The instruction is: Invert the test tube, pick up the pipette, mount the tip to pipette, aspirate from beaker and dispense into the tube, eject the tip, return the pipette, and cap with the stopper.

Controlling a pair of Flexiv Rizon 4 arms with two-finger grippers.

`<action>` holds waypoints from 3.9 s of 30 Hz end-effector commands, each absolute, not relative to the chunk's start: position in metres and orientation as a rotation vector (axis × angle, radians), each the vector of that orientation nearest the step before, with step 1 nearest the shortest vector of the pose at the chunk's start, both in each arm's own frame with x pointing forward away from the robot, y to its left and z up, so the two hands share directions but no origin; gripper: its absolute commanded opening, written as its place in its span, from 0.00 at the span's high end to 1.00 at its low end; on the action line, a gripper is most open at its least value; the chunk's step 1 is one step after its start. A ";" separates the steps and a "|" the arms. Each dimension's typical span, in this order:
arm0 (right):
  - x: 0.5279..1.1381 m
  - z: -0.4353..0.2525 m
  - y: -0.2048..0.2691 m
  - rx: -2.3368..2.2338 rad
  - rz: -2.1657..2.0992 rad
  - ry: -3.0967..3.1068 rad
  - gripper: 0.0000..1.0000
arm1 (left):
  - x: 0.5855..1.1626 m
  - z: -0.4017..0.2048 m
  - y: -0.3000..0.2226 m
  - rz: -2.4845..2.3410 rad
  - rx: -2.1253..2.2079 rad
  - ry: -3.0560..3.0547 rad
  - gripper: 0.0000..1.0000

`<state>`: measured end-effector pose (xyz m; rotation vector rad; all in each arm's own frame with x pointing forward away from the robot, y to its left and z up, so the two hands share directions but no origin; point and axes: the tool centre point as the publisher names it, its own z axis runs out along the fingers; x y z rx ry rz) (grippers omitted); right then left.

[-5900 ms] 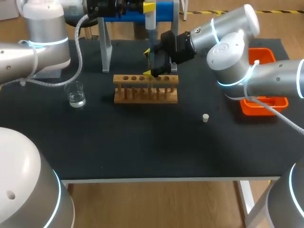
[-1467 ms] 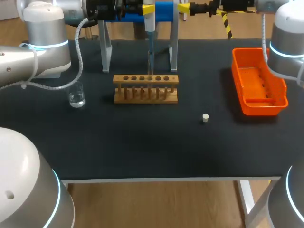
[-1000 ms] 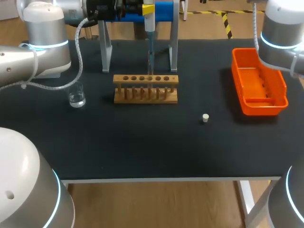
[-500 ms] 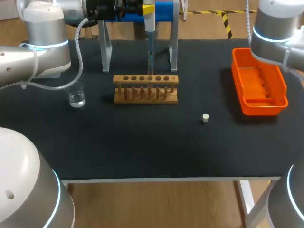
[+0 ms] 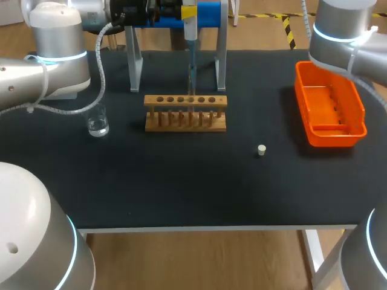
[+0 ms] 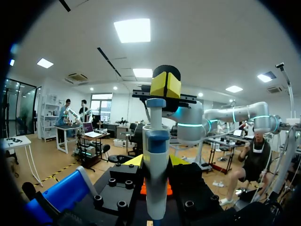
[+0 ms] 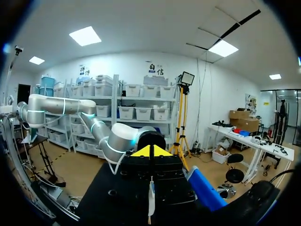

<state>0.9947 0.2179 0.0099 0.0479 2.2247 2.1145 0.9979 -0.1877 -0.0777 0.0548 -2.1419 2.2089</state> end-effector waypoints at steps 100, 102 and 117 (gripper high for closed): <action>0.991 0.002 0.229 0.021 2.144 2.281 0.00 | 0.998 -0.078 -0.188 2.211 0.055 -2.143 1.00; 0.990 0.003 0.223 0.021 2.145 2.274 0.00 | 0.998 -0.078 -0.188 2.211 0.055 -2.143 1.00; 0.972 -0.013 0.166 0.038 2.068 2.259 0.00 | 0.998 -0.078 -0.188 2.211 0.055 -2.143 1.00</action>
